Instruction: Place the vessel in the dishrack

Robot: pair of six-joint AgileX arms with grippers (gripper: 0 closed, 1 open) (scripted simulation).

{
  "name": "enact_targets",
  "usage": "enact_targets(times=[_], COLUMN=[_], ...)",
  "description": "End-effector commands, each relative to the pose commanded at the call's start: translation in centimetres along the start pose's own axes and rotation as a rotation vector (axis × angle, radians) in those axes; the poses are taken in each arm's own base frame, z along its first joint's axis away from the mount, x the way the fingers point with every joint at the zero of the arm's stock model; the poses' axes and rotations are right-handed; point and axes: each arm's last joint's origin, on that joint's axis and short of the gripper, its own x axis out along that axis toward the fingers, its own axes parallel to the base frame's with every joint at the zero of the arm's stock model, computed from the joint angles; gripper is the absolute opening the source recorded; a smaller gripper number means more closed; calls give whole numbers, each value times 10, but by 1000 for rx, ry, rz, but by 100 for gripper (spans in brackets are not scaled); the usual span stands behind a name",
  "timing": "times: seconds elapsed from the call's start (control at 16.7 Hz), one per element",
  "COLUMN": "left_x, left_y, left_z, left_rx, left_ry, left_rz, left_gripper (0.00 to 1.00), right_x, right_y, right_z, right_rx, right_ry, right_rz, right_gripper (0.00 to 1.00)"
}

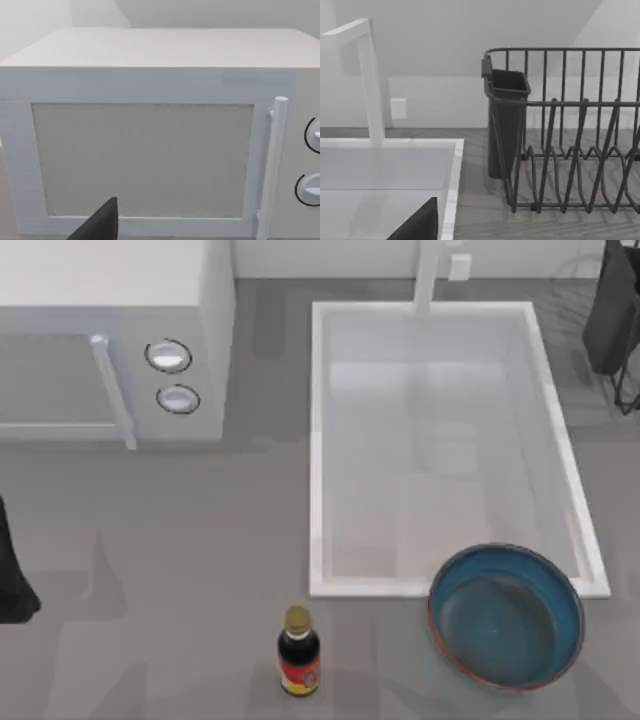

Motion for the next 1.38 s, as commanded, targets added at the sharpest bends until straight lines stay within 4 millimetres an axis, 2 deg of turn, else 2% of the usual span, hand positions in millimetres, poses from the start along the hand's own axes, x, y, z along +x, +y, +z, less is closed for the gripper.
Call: enact_targets(times=[0.18,0.3,0.54,0.78,1.02,1.2,1.38], left_x=[0,0,0,0,0,0,0], left_y=[0,0,0,0,0,0,0], left_z=[0,0,0,0,0,0,0], left_rx=[0,0,0,0,0,0,0], left_ry=[0,0,0,0,0,0,0], left_rz=[0,0,0,0,0,0,0], left_gripper=[100,100,100,100,100,100,100], right_x=[0,0,9,38,76,99,116], right_y=[1,3,12,31,60,83,102], right_z=[2,11,39,60,68,72,71], right_rx=[5,26,90,127,105,67,28], right_ry=[12,65,306,712,1106,1309,1439], right_rz=[6,26,81,108,84,47,10], right_gripper=[100,100,100,100,100,100,100])
